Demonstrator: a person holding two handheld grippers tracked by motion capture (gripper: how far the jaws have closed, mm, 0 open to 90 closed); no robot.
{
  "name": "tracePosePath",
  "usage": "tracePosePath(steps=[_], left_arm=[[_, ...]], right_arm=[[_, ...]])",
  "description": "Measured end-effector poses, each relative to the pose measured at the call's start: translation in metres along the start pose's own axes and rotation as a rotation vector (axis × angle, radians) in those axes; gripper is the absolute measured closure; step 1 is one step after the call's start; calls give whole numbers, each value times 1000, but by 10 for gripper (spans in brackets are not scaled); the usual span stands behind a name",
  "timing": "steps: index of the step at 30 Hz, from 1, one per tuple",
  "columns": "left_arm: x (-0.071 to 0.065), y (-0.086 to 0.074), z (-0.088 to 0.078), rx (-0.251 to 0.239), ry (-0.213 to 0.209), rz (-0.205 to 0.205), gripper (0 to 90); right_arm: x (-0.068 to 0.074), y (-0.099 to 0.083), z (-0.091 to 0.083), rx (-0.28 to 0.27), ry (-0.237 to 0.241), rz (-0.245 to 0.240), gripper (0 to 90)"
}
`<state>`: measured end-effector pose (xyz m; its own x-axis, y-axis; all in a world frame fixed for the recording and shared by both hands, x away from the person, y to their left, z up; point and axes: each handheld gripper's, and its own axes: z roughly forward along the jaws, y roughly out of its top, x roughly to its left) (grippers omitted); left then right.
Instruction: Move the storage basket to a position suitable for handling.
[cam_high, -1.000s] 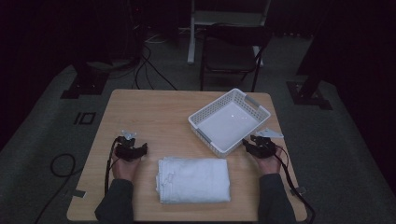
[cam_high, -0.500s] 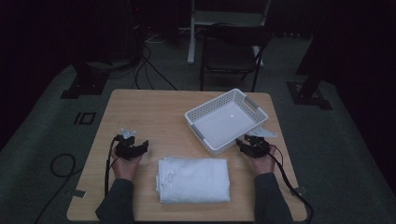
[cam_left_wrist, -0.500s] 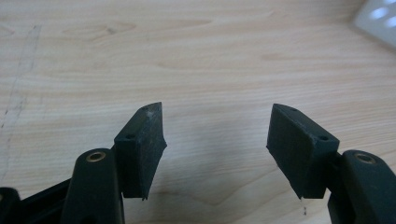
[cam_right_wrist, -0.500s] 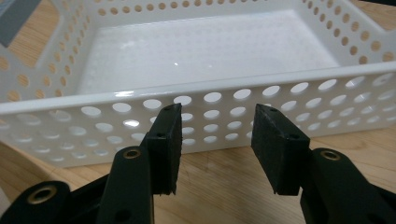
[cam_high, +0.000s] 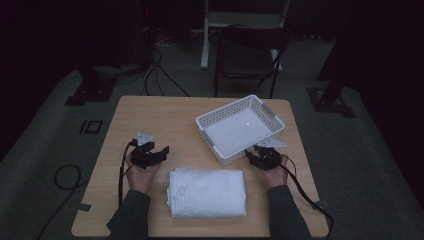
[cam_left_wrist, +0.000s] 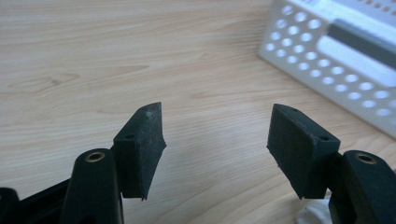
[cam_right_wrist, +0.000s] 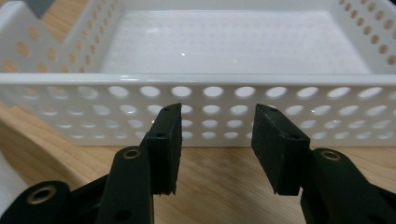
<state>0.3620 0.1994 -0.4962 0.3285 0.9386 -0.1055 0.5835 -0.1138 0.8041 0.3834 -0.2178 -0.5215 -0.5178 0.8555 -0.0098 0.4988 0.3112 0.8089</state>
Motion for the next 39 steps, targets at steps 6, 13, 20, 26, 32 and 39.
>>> tracePosePath(steps=[6,13,20,26,32,39], left_arm=[[-10,5,4,-4,-40,3,353],[-23,13,9,0,-54,34,354],[-28,17,11,3,-73,39,354],[-30,18,12,3,-72,45,353],[-30,18,14,9,-75,42,353],[-32,18,16,9,-85,43,353]], right_arm=[[8,6,4,-9,13,-23,556],[18,12,11,-8,38,-49,568],[-2,17,-6,-55,-30,-3,558],[-31,27,-20,-85,-126,30,532],[-68,37,-23,-107,-207,107,521],[-98,46,-10,-78,-289,141,520]])
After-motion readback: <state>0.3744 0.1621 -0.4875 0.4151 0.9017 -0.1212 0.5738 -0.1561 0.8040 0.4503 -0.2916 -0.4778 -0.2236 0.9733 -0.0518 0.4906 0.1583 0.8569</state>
